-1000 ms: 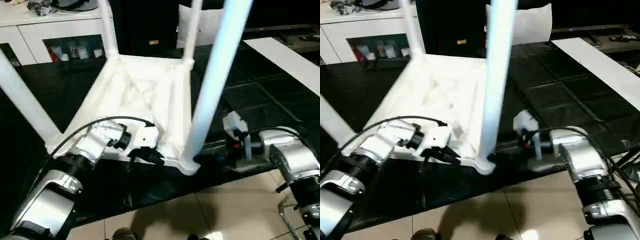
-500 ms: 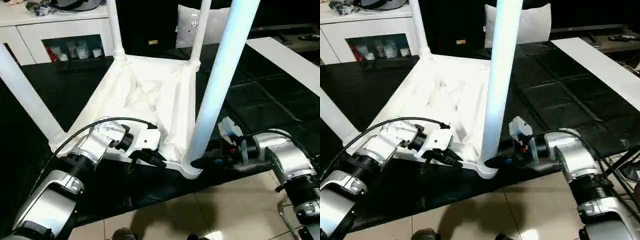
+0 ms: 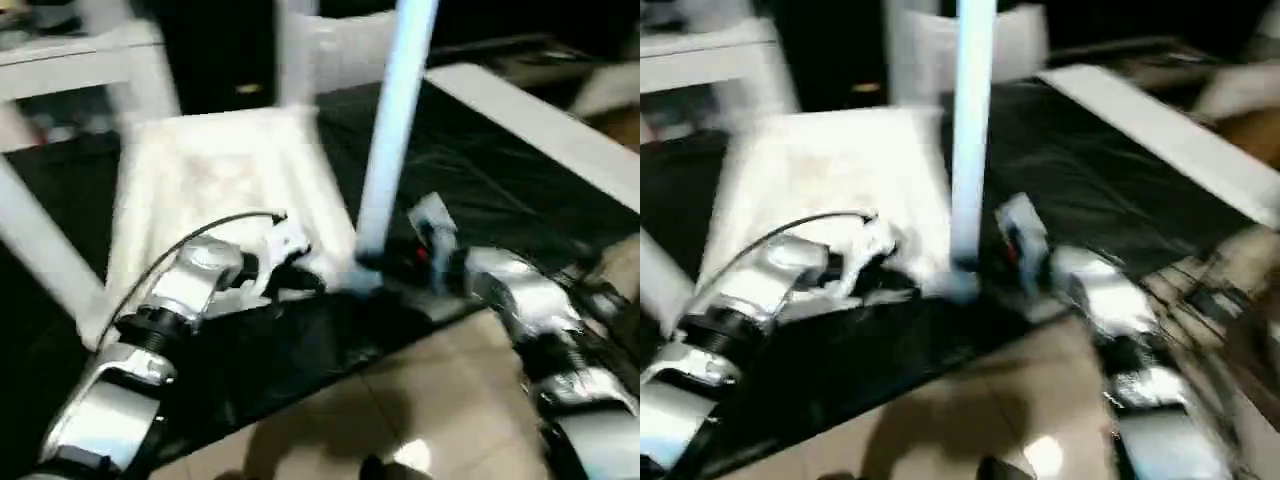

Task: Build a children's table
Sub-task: Rotate leg to tighten

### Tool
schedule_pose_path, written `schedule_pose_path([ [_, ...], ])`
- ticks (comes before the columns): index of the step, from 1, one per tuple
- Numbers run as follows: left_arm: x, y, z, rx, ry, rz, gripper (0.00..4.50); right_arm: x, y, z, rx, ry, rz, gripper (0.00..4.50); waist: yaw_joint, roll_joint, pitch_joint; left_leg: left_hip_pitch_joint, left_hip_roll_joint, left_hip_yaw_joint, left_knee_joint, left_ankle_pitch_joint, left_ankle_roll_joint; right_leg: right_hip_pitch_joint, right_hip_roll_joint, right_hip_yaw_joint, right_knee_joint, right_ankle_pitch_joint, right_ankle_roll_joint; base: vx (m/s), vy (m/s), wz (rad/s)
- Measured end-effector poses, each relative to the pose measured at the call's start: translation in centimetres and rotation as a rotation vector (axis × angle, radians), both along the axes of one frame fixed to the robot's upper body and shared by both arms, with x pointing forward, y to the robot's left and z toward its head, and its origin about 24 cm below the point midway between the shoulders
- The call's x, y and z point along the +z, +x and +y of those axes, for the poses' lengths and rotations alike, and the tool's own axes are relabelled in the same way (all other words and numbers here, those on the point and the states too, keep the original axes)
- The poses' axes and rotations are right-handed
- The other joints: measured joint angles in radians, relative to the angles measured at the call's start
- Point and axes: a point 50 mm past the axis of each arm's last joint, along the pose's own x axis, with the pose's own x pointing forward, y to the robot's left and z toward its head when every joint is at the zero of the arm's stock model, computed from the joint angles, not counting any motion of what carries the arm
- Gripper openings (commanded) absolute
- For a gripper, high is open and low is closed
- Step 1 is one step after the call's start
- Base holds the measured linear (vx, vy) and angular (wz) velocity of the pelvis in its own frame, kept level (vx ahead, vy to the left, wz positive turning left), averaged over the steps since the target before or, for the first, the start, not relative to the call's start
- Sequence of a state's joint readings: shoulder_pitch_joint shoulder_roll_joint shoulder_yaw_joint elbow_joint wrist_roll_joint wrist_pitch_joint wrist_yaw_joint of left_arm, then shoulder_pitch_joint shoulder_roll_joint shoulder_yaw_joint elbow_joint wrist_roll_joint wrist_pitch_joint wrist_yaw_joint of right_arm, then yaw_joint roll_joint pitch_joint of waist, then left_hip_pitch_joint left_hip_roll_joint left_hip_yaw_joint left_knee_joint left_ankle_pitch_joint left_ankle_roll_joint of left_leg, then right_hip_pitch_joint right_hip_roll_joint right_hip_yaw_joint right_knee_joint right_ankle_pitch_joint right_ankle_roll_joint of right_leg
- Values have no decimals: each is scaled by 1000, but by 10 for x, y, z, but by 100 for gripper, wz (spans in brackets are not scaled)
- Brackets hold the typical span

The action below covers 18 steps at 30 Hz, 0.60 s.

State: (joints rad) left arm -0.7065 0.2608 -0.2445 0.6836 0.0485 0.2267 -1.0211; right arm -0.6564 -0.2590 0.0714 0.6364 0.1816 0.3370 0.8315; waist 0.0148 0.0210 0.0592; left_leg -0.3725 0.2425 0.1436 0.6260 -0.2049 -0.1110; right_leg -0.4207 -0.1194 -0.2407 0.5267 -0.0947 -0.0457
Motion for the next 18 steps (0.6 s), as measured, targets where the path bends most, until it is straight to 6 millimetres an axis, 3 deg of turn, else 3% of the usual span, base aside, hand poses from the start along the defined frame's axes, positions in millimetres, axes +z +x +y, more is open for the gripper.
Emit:
schedule_pose_path([
  [2, -2, 2, -7, 66, -1, -17, 0, 0, 7, 5, -84, 0, -4, 192, -13, 0, 0, 5, 5, -1, 0, -1, -1, 5, 7, 7, -3, 0, 0, 0, 0, 0],
  [4, -2, 5, -12, 115, 1, -41, 0, -2, 11, 8, -155, 5, -27, 192, -16, 0, 0, 7, 0, 0, -3, -1, -1, 5, 6, 7, -2, 0, 0, 0, 0, 0],
  [5, -2, 5, -13, 123, 3, -47, 0, -2, 11, 9, -170, 9, -33, 247, -16, 0, 0, 7, 0, 0, -4, -1, -1, 5, 6, 7, -2, 0, 0, 0, 0, 0],
  [7, -2, 5, -18, 130, 2, -58, 0, -2, 12, 8, -188, 44, -27, 263, -12, 0, 0, 6, -1, 0, -6, -1, -1, 3, 6, 8, -2, 1, -1, 0, 0, 0],
  [12, 0, 3, -28, 83, 15, -79, 0, -2, 8, -1, -191, 52, -55, 309, 30, 0, 0, 6, -4, 0, -7, -4, 2, -1, 6, 18, 9, 8, -10, 0, 0, 0],
  [18, 4, 1, -21, -20, 36, -120, 0, -2, -10, -21, -43, 52, -95, 360, 76, 0, 0, 0, -4, 5, -8, -3, 2, -23, 6, 26, 32, -3, -13, 0, 0, 0],
])
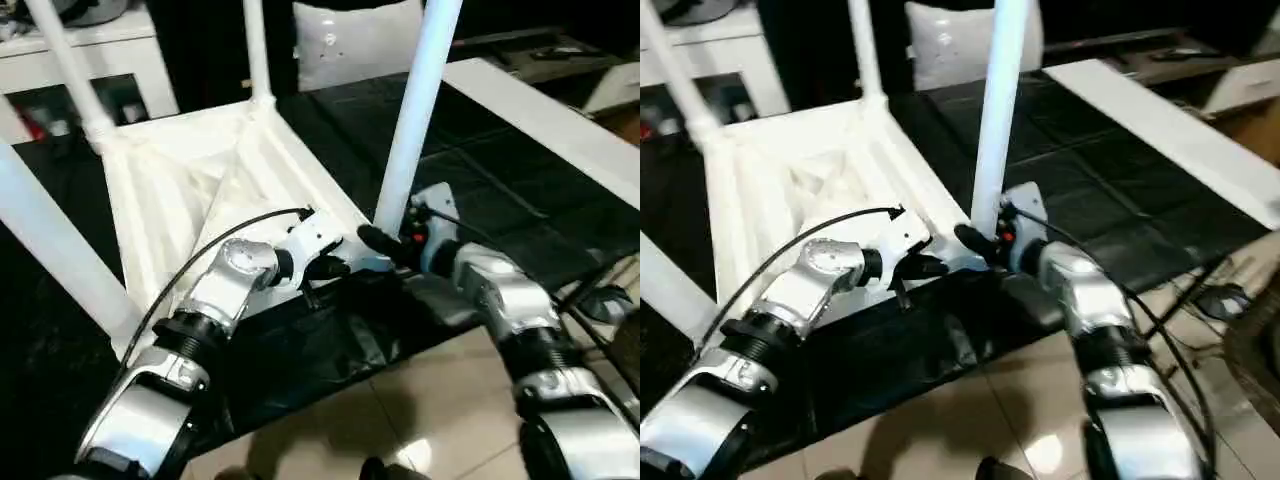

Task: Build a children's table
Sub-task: Rotate leg to tighten

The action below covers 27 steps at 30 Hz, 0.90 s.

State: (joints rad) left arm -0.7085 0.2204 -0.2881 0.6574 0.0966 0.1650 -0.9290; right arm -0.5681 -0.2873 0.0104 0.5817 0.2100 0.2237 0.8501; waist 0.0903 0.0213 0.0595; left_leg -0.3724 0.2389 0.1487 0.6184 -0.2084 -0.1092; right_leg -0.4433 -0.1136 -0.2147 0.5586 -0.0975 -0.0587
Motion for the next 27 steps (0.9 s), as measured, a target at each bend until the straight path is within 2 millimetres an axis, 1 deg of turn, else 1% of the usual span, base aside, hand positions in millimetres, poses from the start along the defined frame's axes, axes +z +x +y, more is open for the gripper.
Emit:
schedule_pose_path([
  [2, 1, -1, 7, -37, 16, 0, 0, 1, -6, -9, 50, 4, 0, 377, 8, 0, 0, 2, 0, 2, 0, 0, 0, 0, 1, 2, 1, 0, 0, 0, 0, 0],
  [5, 2, -5, 19, -122, 43, 5, 0, 10, -15, -25, 137, -11, -13, 413, 20, 0, 0, 6, 0, 4, 0, 1, -2, 2, 2, 5, 1, 1, -2, 0, 0, 0],
  [6, 2, -7, 22, -165, 51, 6, 0, 14, -18, -30, 182, -15, -10, 418, 25, 0, 0, 8, 0, 4, 0, 1, -2, 4, 2, 6, 1, 1, -2, 0, 0, 0],
  [7, 2, -8, 23, -189, 56, 8, 0, 16, -19, -31, 208, -17, -6, 418, 28, 0, 0, 9, 0, 4, 0, 1, -2, 5, 2, 6, 1, 1, -2, 0, 0, 0],
  [8, 3, -9, 25, -212, 64, 8, 0, 18, -21, -31, 240, -22, -5, 433, 32, 0, 0, 10, 0, 4, 1, 2, -3, 7, 2, 6, 1, 1, -2, 0, 0, 0],
  [9, 4, -10, 28, -248, 75, 7, 0, 19, -23, -30, 287, -32, 2, 443, 39, 0, 0, 14, 0, 4, 1, 2, -3, 7, 2, 6, 1, 1, -2, 0, 0, 0],
  [12, 4, -16, 29, -352, 90, 18, 0, 17, -29, -32, 380, -60, 36, 443, 61, 0, 0, 14, 0, 4, 3, 2, -3, 9, 1, 8, 1, 1, -1, 0, 0, 0],
  [14, 4, -19, 30, -411, 90, 34, 0, 17, -32, -32, 431, -63, 53, 443, 70, 0, 0, 13, 0, 4, 4, 2, -3, 9, 1, 9, 1, 1, -1, 0, 0, 0],
  [15, 3, -22, 29, -442, 89, 45, 0, 17, -34, -32, 456, -65, 64, 418, 77, 0, 0, 12, 0, 4, 4, 2, -3, 9, 0, 9, 1, 1, -1, 0, 0, 0],
  [16, 2, -23, 29, -461, 89, 53, 0, 17, -34, -32, 472, -62, 68, 410, 81, 0, 0, 12, 1, 4, 4, 2, -3, 9, 0, 9, 1, 1, -1, 0, 0, 0],
  [18, 2, -25, 28, -495, 90, 70, 0, 15, -37, -30, 523, -60, 81, 407, 84, 0, 0, 11, 1, 4, 4, 2, -3, 8, 0, 9, 1, 1, -1, 0, 0, 0],
  [19, 2, -26, 27, -506, 92, 69, 0, 15, -38, -29, 541, -56, 85, 396, 84, 0, 0, 10, 1, 4, 4, 2, -3, 8, 0, 9, 1, 1, -1, 0, 0, 0],
  [20, 2, -26, 26, -518, 94, 68, 0, 15, -40, -29, 558, -56, 88, 396, 84, 0, 0, 8, 1, 4, 4, 2, -3, 8, 0, 9, 1, 1, -1, 0, 0, 0],
  [21, 1, -27, 26, -532, 95, 70, 0, 14, -42, -28, 581, -57, 93, 365, 83, 0, 0, 7, 0, 4, 4, 2, -3, 8, 1, 9, 1, 1, -1, 0, 0, 0],
  [23, 1, -28, 24, -550, 96, 64, 0, 12, -44, -26, 610, -55, 107, 365, 80, -1, 0, 7, 0, 5, 4, 2, -3, 8, 1, 9, 1, 1, -1, 0, 0, 0],
  [24, 2, -28, 24, -558, 96, 62, 0, 11, -45, -24, 627, -56, 115, 359, 78, -1, 0, 7, 1, 4, 4, 2, -4, 8, 2, 8, 1, 1, -1, 0, 0, 0],
  [25, 2, -28, 24, -561, 96, 61, 0, 11, -46, -23, 636, -53, 117, 337, 78, -1, 0, 7, 1, 4, 4, 2, -4, 8, 2, 8, 1, 1, -1, 0, 0, 0],
  [27, 2, -29, 23, -570, 96, 59, 0, 10, -47, -23, 653, -47, 122, 328, 78, -1, 0, 7, 1, 4, 4, 2, -4, 8, 2, 8, 1, 1, -1, 0, 0, 0],
])
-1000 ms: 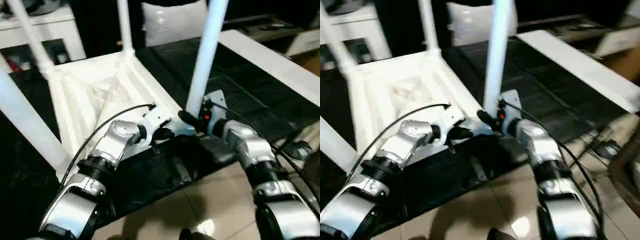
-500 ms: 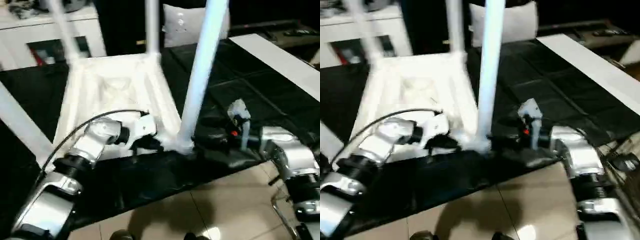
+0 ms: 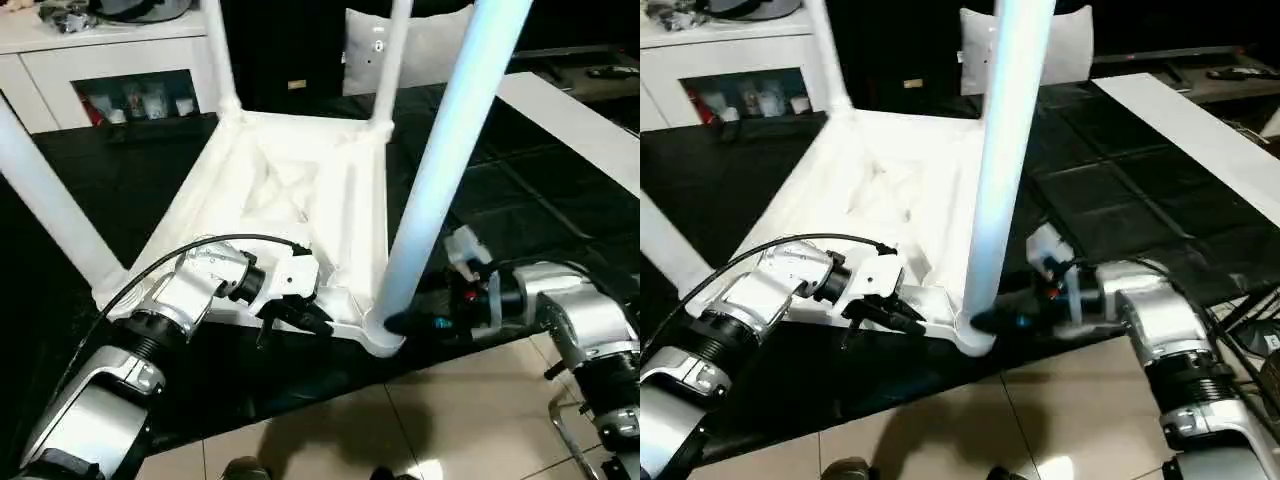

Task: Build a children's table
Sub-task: Rotate leg to tighten

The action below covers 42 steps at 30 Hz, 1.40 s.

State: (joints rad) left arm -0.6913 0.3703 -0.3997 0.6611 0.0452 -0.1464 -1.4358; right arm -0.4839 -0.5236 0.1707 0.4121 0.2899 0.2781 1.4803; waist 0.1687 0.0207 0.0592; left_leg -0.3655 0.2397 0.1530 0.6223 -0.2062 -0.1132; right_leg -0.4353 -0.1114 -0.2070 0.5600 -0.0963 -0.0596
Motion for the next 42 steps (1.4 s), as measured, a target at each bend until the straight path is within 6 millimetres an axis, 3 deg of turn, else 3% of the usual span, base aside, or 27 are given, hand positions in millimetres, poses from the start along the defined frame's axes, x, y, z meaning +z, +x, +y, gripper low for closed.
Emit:
schedule_pose_path([
  [13, -2, 0, 1, -9, 1, -6, 0, -11, 2, 3, 46, 12, 31, 224, 0, -1, 0, -1, 0, 0, 0, 0, 0, 0, 0, 0, 0, 0, 0, 0, 0, 0],
  [23, -2, 1, 2, 39, -1, 47, 0, -14, 2, 2, 35, 41, 21, 207, -3, -1, -1, -1, 0, 0, 1, 0, 0, 0, 0, 0, 0, 0, 0, 0, 0, 0],
  [26, -2, 2, 2, 110, -20, 67, 0, -14, 3, 5, -40, 61, 22, 207, -10, -1, -1, 0, 0, 0, 1, 1, -1, 0, 0, -1, 0, 0, 0, 0, 0, 0],
  [29, -1, 8, 8, 242, -25, 66, 0, -15, 13, 17, -170, 71, 1, 205, -31, -1, -1, 0, 1, 0, 1, 0, -7, 0, 0, -2, -1, 0, 0, 0, 0, 0],
  [35, -2, 17, 6, 439, -41, 66, 0, -15, 34, 34, -419, 41, -34, 201, -113, 0, -1, -3, 14, -7, 2, 0, -8, 12, 3, -32, -31, 4, 6, 0, 0, 0],
  [39, -3, 25, -1, 613, -47, 41, 0, -16, 51, 54, -636, 28, -23, 200, -154, 0, -1, 13, 17, -6, 2, -1, -9, 24, 8, -32, -37, 4, 6, 0, 0, 0],
  [42, 0, 33, -13, 705, -48, -12, 0, -13, 65, 69, -810, 14, -40, 200, -184, 1, 0, 15, 20, -9, 2, -1, -9, 27, 8, -42, -42, 4, 6, 0, 0, 0],
])
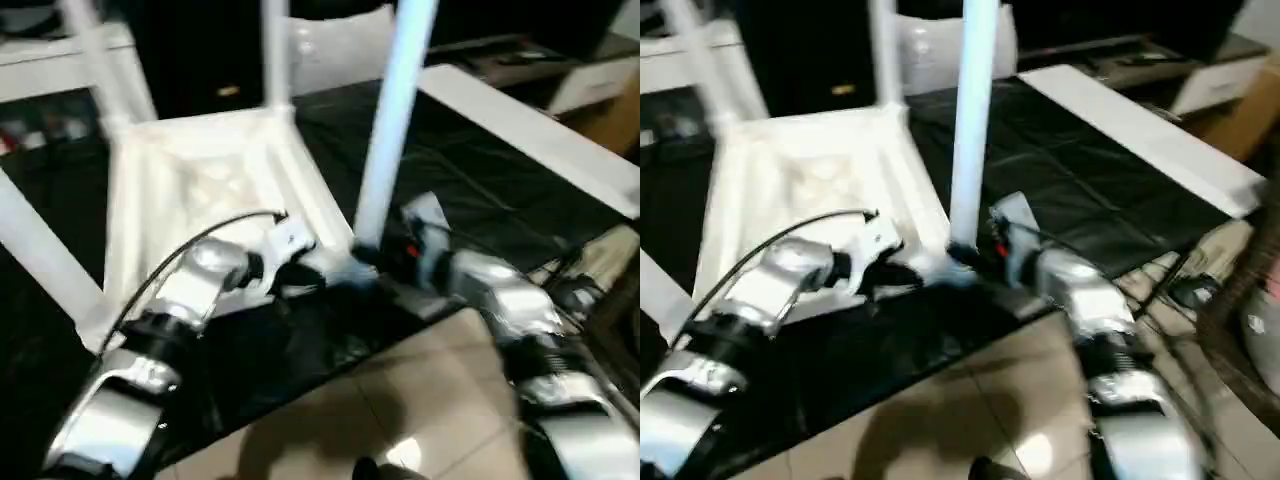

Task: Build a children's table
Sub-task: Rotate leg to tighten

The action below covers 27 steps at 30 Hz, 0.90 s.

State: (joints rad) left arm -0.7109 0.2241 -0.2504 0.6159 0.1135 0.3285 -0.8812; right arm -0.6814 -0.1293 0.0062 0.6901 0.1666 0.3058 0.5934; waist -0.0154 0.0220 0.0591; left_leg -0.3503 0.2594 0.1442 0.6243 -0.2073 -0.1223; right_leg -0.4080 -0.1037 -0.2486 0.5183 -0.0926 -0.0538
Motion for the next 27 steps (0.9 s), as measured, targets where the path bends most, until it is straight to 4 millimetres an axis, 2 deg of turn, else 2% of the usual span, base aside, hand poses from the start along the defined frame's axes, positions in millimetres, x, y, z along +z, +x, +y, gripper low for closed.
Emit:
schedule_pose_path([
  [2, -2, 1, -6, 28, -4, -11, 0, 0, 4, 4, -59, -18, -7, 200, -8, 2, 1, -1, 8, -4, -1, -2, -3, 5, 0, -6, -2, 0, 0, 0, 0, 0],
  [4, -7, 2, -11, 59, 2, -17, 0, -6, 5, 10, -133, -4, -2, 200, -7, 0, 2, 7, 8, -3, 1, -6, -9, 3, 4, 10, 15, -1, -1, 7, -62, -1],
  [5, -8, 2, -12, 69, 6, -22, 0, -8, 6, 13, -161, 6, -6, 233, -6, 0, 2, 15, -2, 0, -1, -7, -10, 0, 4, 15, 20, -1, -2, 0, 0, 0],
  [8, -6, 5, -16, 82, -1, -49, 0, -6, 8, 16, -216, 25, -40, 256, 9, 1, 2, -2, -7, -3, -7, -7, -10, -14, 2, 12, 22, -1, -2, 0, 0, 0],
  [9, -5, 6, -17, 85, -2, -55, 0, -5, 9, 15, -223, 28, -47, 275, 13, 1, 2, -5, -7, -3, -7, -6, -10, -16, 2, 14, 22, 0, -4, 0, 0, 0],
  [11, -3, 6, -21, 68, -6, -67, 0, -6, 9, 12, -229, 33, -57, 279, 24, 1, 2, -6, -10, -3, -7, -7, -9, -17, 0, 17, 22, 2, -8, 0, 0, 0],
  [13, -2, 5, -22, 41, -5, -85, 0, -2, 8, 2, -181, 27, -107, 295, 48, 1, 2, -9, -15, -2, -8, -6, -1, -21, -4, 20, 23, 4, -11, 0, 0, 0],
  [15, 0, 6, -20, 19, -5, -106, 0, 3, 7, -5, -138, 28, -153, 324, 64, 1, 2, -17, -16, -2, -8, -6, 1, -31, -6, 22, 26, 3, -11, 0, 0, 0],
  [17, 0, 6, -18, 0, 4, -116, 0, 3, 4, -11, -99, 24, -183, 331, 78, 1, 2, -17, -17, 0, -8, -6, 1, -33, -6, 24, 29, 2, -11, 0, 0, 0],
  [19, 0, 6, -15, -32, 13, -122, 0, 4, -3, -23, -28, 2, -214, 352, 99, 1, 2, -17, -17, 1, -8, -6, 1, -34, -7, 25, 31, 1, -12, 0, 0, 0],
  [20, 0, 6, -13, -43, 20, -128, 0, 5, -5, -27, 3, -8, -227, 352, 105, 1, 2, -16, -17, 1, -8, -6, 1, -34, -7, 25, 31, 1, -12, 0, 0, 0],
  [21, 0, 5, -9, -64, 32, -133, 0, 7, -7, -33, 41, -26, -242, 373, 110, 1, 2, -16, -17, 2, -7, -6, 1, -34, -7, 26, 32, 2, -12, 0, 0, 0],
  [23, -1, 4, -5, -100, 43, -136, 0, 9, -12, -47, 88, -56, -255, 373, 117, 1, 2, -14, -17, 2, -6, -6, 1, -33, -7, 27, 32, 2, -12, 0, 0, 0],
  [25, -2, 2, 1, -131, 52, -137, 0, 10, -15, -61, 114, -85, -254, 405, 121, 1, 2, -12, -17, 2, -6, -6, 1, -31, -7, 27, 32, 2, -13, 0, 0, 0],
  [27, -1, 1, 5, -177, 64, -131, 0, 11, -21, -72, 165, -102, -250, 412, 126, 1, 2, -10, -17, 2, -6, -6, 1, -30, -6, 27, 32, 2, -13, 0, 0, 0],
])
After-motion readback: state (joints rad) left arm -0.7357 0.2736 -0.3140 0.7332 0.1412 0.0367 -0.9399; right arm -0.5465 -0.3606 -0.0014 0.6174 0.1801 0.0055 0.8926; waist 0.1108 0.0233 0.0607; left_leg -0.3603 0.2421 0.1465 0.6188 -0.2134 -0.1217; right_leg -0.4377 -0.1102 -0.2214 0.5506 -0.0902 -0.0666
